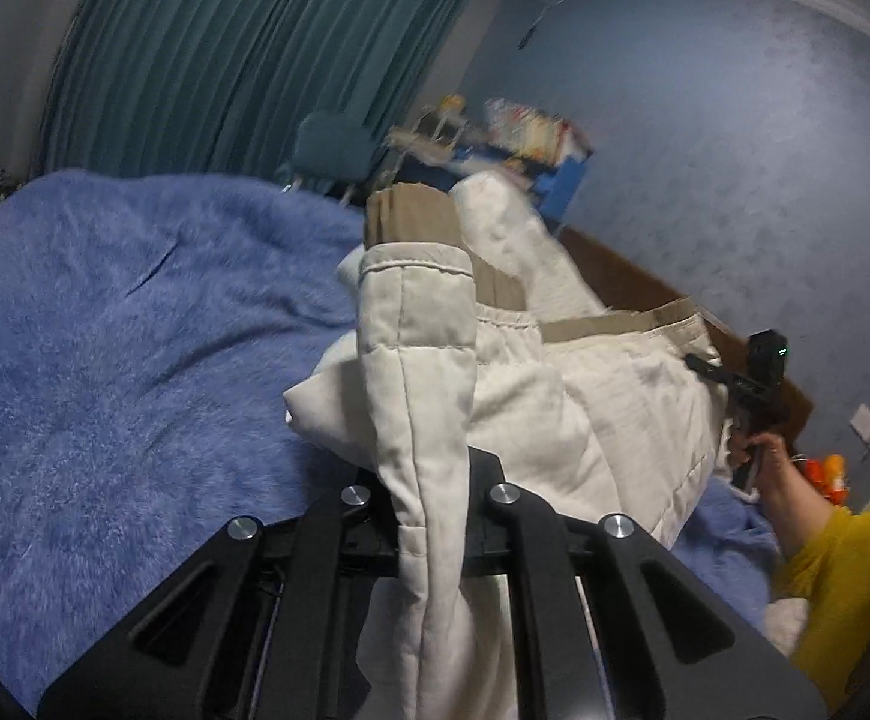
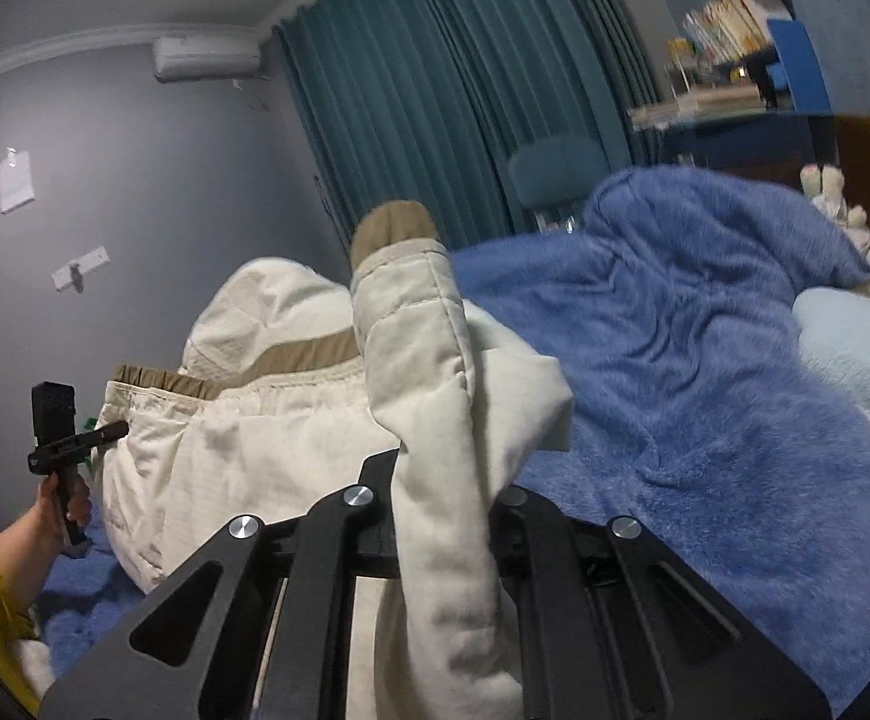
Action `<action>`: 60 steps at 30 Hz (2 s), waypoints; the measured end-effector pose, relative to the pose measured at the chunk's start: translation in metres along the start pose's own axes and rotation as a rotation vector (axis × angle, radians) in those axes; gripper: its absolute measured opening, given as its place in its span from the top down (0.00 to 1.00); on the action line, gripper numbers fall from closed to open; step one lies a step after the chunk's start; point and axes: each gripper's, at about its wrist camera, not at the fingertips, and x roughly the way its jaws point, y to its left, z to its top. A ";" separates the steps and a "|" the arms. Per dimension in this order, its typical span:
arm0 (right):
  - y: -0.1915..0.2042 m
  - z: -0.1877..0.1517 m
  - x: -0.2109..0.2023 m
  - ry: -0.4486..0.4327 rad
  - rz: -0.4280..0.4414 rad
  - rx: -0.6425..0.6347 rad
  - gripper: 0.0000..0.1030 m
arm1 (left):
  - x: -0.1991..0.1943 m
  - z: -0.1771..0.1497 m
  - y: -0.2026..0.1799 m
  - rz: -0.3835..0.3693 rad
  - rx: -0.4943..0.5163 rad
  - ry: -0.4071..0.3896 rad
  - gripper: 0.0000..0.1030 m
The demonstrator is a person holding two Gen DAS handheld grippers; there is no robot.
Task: Fold large clothes
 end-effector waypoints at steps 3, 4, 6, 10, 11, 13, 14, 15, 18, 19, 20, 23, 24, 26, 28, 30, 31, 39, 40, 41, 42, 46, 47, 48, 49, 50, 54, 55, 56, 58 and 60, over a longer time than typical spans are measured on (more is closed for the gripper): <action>0.008 -0.001 -0.028 0.011 0.003 0.013 0.91 | -0.027 -0.001 -0.016 -0.025 0.021 -0.001 0.95; 0.008 -0.004 -0.031 0.022 0.000 0.018 0.91 | -0.032 -0.003 -0.021 -0.022 0.037 0.012 0.95; 0.002 -0.019 -0.033 0.070 -0.008 0.049 0.91 | -0.032 -0.018 -0.016 -0.019 0.001 0.050 0.95; -0.023 -0.067 -0.002 0.219 -0.040 0.140 0.90 | -0.004 -0.055 0.008 0.023 -0.083 0.166 0.95; -0.029 -0.077 0.010 0.251 -0.055 0.153 0.90 | 0.006 -0.064 0.014 0.044 -0.088 0.197 0.95; -0.048 -0.093 0.032 0.298 -0.080 0.195 0.90 | 0.025 -0.079 0.031 0.089 -0.114 0.250 0.94; -0.063 -0.100 0.042 0.310 -0.078 0.249 0.89 | 0.033 -0.083 0.042 0.104 -0.135 0.259 0.93; -0.071 -0.105 0.049 0.314 -0.072 0.283 0.87 | 0.036 -0.085 0.050 0.092 -0.167 0.262 0.92; -0.083 -0.118 0.066 0.355 -0.118 0.321 0.79 | 0.052 -0.093 0.064 0.144 -0.192 0.295 0.79; -0.080 -0.120 0.068 0.369 -0.144 0.311 0.75 | 0.055 -0.096 0.064 0.178 -0.187 0.318 0.70; -0.077 -0.120 0.065 0.376 -0.166 0.312 0.63 | 0.055 -0.098 0.062 0.218 -0.185 0.337 0.55; -0.052 -0.116 0.043 0.394 -0.288 0.247 0.31 | 0.031 -0.096 0.039 0.352 -0.119 0.333 0.22; -0.040 -0.113 0.033 0.395 -0.331 0.199 0.25 | 0.015 -0.093 0.028 0.369 -0.103 0.305 0.20; -0.013 -0.111 0.013 0.402 -0.389 0.121 0.23 | -0.007 -0.088 0.005 0.392 -0.100 0.278 0.15; 0.018 -0.113 -0.009 0.408 -0.423 0.064 0.19 | -0.032 -0.088 -0.023 0.415 -0.101 0.258 0.10; 0.044 -0.120 -0.026 0.416 -0.442 0.023 0.12 | -0.051 -0.092 -0.053 0.438 -0.093 0.250 0.08; 0.065 -0.128 -0.035 0.431 -0.449 -0.013 0.12 | -0.060 -0.098 -0.074 0.469 -0.083 0.256 0.08; 0.154 -0.184 -0.043 0.473 -0.460 -0.071 0.07 | -0.054 -0.161 -0.176 0.570 -0.072 0.300 0.08; 0.159 -0.193 -0.034 0.475 -0.471 -0.062 0.06 | -0.047 -0.166 -0.180 0.573 -0.076 0.307 0.08; 0.164 -0.200 -0.029 0.473 -0.481 -0.067 0.07 | -0.037 -0.173 -0.183 0.575 -0.079 0.305 0.08; 0.167 -0.206 -0.021 0.472 -0.506 -0.079 0.07 | -0.023 -0.180 -0.185 0.597 -0.063 0.301 0.08; 0.164 -0.211 0.010 0.481 -0.543 -0.111 0.06 | 0.024 -0.189 -0.173 0.664 -0.022 0.366 0.08; 0.161 -0.208 0.016 0.479 -0.535 -0.111 0.06 | 0.034 -0.187 -0.167 0.665 -0.025 0.381 0.08; 0.157 -0.203 0.024 0.475 -0.524 -0.108 0.05 | 0.041 -0.185 -0.162 0.666 -0.026 0.383 0.08; 0.153 -0.197 0.032 0.476 -0.517 -0.100 0.05 | 0.049 -0.178 -0.157 0.675 -0.018 0.373 0.07; 0.150 -0.194 0.037 0.474 -0.511 -0.095 0.05 | 0.057 -0.170 -0.154 0.679 -0.004 0.359 0.07; 0.135 -0.172 0.074 0.487 -0.493 -0.092 0.05 | 0.098 -0.145 -0.134 0.678 0.034 0.389 0.06; 0.132 -0.168 0.081 0.488 -0.490 -0.090 0.05 | 0.105 -0.141 -0.129 0.678 0.035 0.391 0.06; 0.127 -0.162 0.093 0.493 -0.484 -0.087 0.05 | 0.115 -0.135 -0.124 0.680 0.036 0.395 0.06; 0.119 -0.153 0.113 0.509 -0.477 -0.088 0.05 | 0.133 -0.124 -0.110 0.672 0.020 0.410 0.06; 0.110 -0.144 0.137 0.534 -0.473 -0.082 0.05 | 0.151 -0.112 -0.089 0.639 -0.031 0.449 0.06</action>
